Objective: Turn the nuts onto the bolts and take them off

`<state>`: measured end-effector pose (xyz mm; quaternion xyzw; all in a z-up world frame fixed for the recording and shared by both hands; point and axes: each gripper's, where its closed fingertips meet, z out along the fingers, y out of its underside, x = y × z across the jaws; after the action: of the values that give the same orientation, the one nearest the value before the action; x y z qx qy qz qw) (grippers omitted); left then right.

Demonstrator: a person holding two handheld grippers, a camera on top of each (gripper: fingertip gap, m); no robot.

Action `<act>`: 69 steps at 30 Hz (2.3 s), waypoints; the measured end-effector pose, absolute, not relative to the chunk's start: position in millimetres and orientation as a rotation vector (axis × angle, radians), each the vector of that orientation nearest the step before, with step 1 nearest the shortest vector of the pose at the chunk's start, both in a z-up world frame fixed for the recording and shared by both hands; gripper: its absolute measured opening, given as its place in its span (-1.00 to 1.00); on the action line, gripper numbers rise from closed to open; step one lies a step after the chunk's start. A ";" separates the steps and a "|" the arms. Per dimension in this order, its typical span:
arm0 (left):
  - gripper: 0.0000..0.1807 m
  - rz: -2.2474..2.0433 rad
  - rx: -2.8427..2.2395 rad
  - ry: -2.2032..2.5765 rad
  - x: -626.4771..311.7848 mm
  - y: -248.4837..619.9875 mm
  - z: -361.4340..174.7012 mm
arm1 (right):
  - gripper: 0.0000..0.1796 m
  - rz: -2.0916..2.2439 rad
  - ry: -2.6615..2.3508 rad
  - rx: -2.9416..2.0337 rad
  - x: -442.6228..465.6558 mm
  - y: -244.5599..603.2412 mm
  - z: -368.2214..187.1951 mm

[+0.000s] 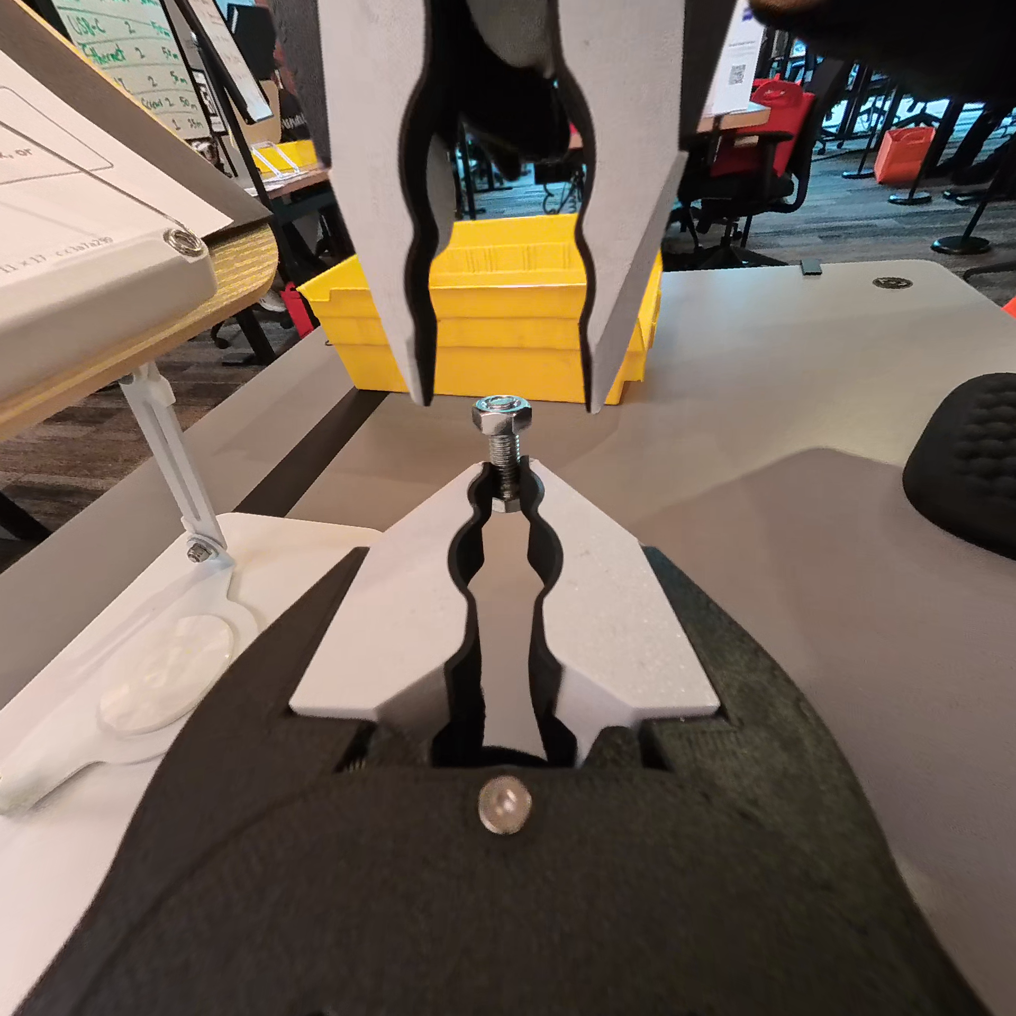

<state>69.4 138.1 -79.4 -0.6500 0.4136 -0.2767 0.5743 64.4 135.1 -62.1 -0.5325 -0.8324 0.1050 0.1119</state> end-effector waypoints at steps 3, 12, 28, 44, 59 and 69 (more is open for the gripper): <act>-0.92 -0.650 -1.522 0.973 70.2 137.7 -80.0 | -0.62 0.257 -2.512 -1.446 62.8 131.7 -64.8; -0.92 -0.637 -1.529 0.977 69.6 138.5 -81.7 | -0.81 0.383 -2.323 -1.861 59.0 132.3 -69.5; -0.92 -0.652 -1.522 0.975 70.7 137.8 -80.4 | -0.59 0.203 -2.517 -1.404 61.8 134.4 -65.8; -0.92 -0.643 -1.524 0.989 74.7 136.7 -82.6 | -0.52 0.570 -2.145 -2.098 56.6 128.4 -68.0; -0.92 -0.655 -1.519 0.978 72.4 137.1 -80.2 | -0.81 0.192 -2.554 -1.387 60.9 128.0 -69.3; -0.92 -0.646 -1.531 0.979 73.0 138.5 -84.3 | -0.66 0.565 -2.126 -2.169 59.9 127.6 -72.6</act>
<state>73.0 138.5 -84.3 -0.6524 0.4169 -0.2752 0.5699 59.9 127.6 -72.6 -0.7019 -0.6880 0.1828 0.0260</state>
